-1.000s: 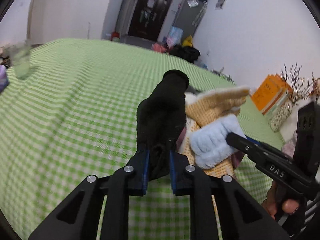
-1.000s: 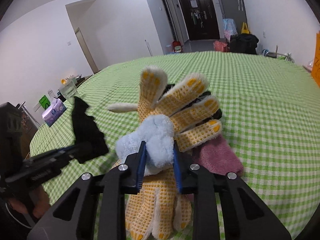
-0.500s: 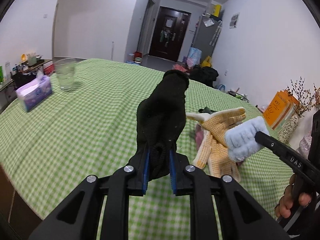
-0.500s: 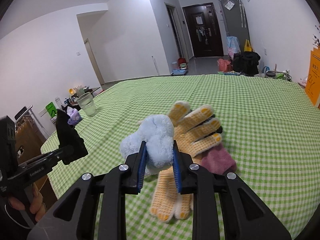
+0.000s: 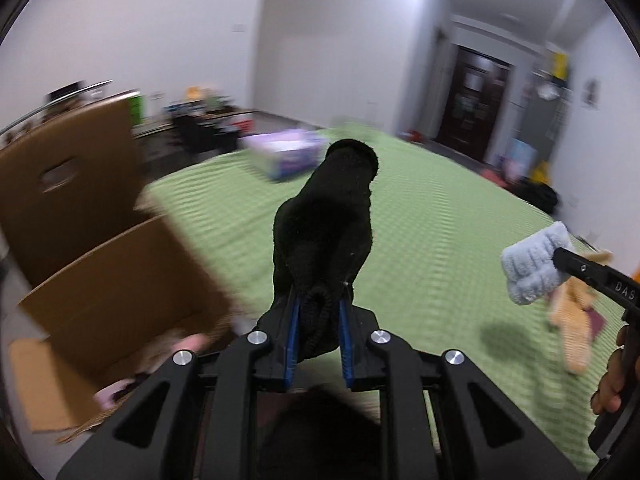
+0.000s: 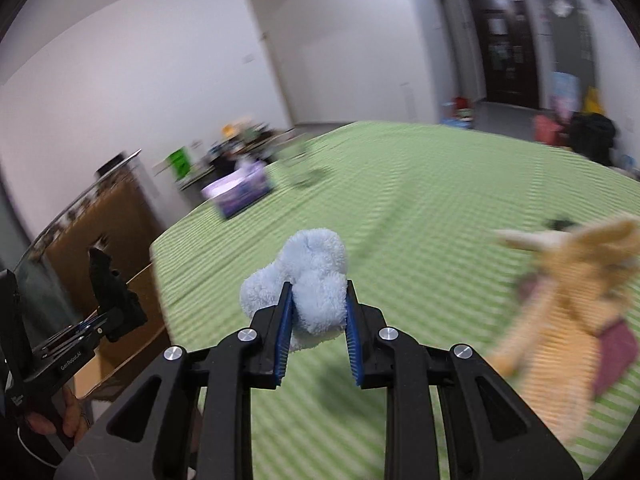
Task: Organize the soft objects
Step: 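Carry both items to the cardboard box and open both tools to drop them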
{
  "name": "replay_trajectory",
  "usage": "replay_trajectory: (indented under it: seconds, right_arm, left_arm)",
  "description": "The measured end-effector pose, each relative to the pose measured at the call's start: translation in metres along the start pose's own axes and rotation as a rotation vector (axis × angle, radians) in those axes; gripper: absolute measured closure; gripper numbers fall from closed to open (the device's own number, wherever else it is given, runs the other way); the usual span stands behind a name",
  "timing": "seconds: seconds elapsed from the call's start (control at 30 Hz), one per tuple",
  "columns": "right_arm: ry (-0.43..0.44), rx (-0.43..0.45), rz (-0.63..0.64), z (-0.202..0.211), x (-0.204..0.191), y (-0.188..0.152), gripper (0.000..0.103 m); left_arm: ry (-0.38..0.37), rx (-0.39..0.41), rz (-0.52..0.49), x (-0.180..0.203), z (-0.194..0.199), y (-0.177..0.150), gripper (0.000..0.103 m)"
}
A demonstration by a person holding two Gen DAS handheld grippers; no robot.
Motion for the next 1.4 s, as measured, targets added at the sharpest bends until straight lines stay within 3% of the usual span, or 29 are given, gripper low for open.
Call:
replay_trajectory:
  seconds: [0.1, 0.27, 0.43, 0.53, 0.7, 1.1, 1.27, 1.4]
  right_arm:
    - [0.068, -0.049, 0.073, -0.034, -0.046, 0.007, 0.079]
    - [0.195, -0.119, 0.194, -0.087, -0.131, 0.012, 0.079]
    - [0.328, -0.221, 0.304, -0.135, -0.221, -0.005, 0.079]
    - [0.399, -0.267, 0.360, -0.148, -0.267, -0.014, 0.079]
    - [0.417, -0.292, 0.434, -0.159, -0.303, -0.019, 0.079]
    - [0.351, -0.354, 0.487, -0.194, -0.312, -0.033, 0.078]
    - [0.252, -0.394, 0.602, -0.218, -0.325, -0.052, 0.078]
    - [0.168, -0.453, 0.717, -0.240, -0.333, -0.075, 0.077]
  left_arm:
    - [0.131, 0.012, 0.068, -0.057, 0.006, -0.006, 0.089]
    - [0.281, -0.007, 0.198, -0.143, 0.013, -0.024, 0.088]
    - [0.449, -0.031, 0.297, -0.218, 0.025, -0.043, 0.088]
    - [0.504, -0.045, 0.346, -0.253, 0.029, -0.052, 0.088]
    - [0.515, -0.057, 0.382, -0.277, 0.031, -0.054, 0.088]
    - [0.472, -0.113, 0.380, -0.271, 0.003, -0.064, 0.088]
    - [0.428, -0.226, 0.367, -0.273, -0.025, -0.081, 0.087]
    - [0.379, -0.345, 0.425, -0.279, -0.047, -0.100, 0.084]
Point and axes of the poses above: each gripper's, at about its wrist camera, not at the fingertips, and z roughly against the way its jaws point, x to its right, y to its top, the point moved 7 cm from there along -z, roughly the way its jaws point, and after that the axes turned 4 degrees about -x, right-handed, at the moved point
